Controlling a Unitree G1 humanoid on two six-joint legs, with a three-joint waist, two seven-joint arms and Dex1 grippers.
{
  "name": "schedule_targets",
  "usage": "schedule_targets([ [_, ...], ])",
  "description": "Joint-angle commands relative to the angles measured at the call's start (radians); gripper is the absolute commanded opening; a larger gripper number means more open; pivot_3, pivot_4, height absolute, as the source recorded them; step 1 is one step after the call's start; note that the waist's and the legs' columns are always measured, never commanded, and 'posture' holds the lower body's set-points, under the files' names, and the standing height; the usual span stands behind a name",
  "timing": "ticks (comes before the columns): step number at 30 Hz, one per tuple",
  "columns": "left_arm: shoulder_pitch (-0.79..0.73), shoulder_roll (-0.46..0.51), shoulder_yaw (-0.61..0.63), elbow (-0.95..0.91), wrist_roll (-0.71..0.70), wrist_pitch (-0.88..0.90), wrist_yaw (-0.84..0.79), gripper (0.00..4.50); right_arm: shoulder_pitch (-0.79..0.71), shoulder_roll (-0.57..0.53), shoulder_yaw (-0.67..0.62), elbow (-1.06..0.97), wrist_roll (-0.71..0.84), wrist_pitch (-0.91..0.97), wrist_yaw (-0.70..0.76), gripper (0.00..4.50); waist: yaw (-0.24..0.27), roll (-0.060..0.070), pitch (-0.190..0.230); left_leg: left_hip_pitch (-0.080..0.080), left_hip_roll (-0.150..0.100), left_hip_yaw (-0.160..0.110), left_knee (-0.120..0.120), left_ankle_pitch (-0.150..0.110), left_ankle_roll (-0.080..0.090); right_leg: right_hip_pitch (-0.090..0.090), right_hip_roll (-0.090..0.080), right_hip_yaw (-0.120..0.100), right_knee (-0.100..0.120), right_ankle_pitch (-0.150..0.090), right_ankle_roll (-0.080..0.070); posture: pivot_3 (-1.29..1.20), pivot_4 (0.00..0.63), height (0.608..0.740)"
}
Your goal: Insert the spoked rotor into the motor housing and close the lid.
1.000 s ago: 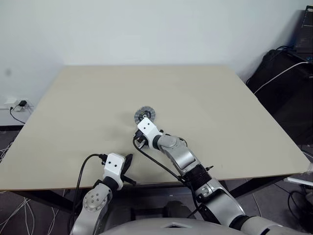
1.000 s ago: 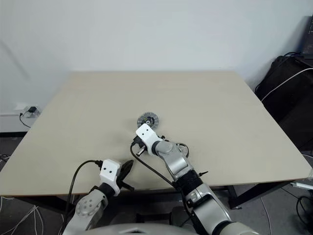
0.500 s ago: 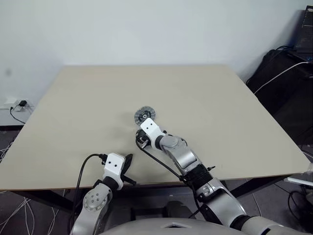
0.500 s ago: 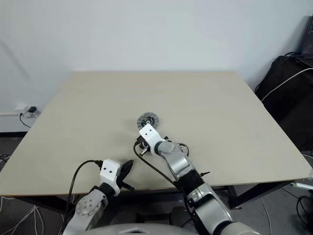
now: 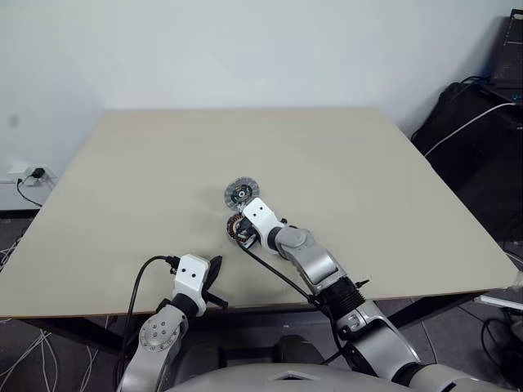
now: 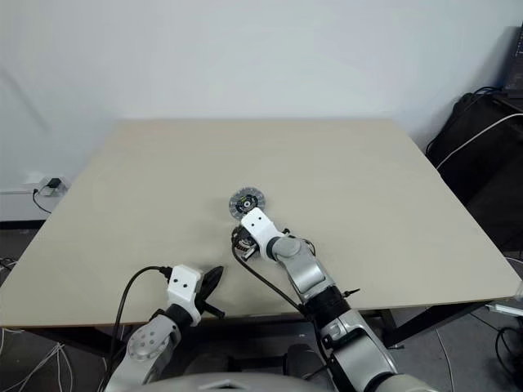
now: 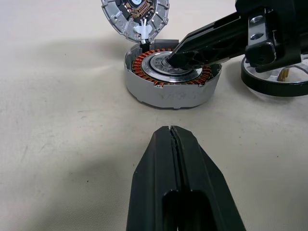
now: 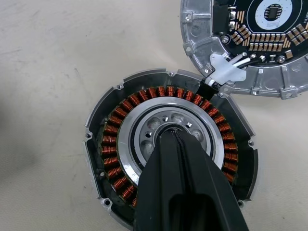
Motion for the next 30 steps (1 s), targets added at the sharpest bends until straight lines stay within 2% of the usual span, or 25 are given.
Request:
schedule_targets([
  [1,-0.011,-0.007,0.0,-0.027,-0.011,-0.002,0.002,0.04,0.002,0.0,0.0,-0.056,0.004,0.007,0.013,0.03,0.0,0.0,0.0,0.0,0.0,0.0,0.0,0.0,0.0,0.0,0.0,0.0,0.0,0.0,0.0,0.0,0.0,0.74],
  [12,-0.008,-0.004,0.001,-0.026,-0.011,-0.003,-0.002,0.04,-0.007,0.003,-0.002,-0.146,0.004,0.018,0.014,0.03,0.0,0.0,0.0,0.0,0.0,0.0,0.0,0.0,0.0,0.0,0.0,0.0,0.0,0.0,0.0,0.0,0.0,0.74],
  [30,0.002,-0.002,0.002,-0.035,-0.015,-0.001,0.001,0.04,-0.07,0.044,-0.005,0.067,-0.017,-0.075,-0.016,0.03,0.0,0.001,0.0,0.0,0.0,0.0,0.0,0.0,0.0,0.0,0.0,0.0,0.0,0.0,0.0,0.0,0.0,0.74],
])
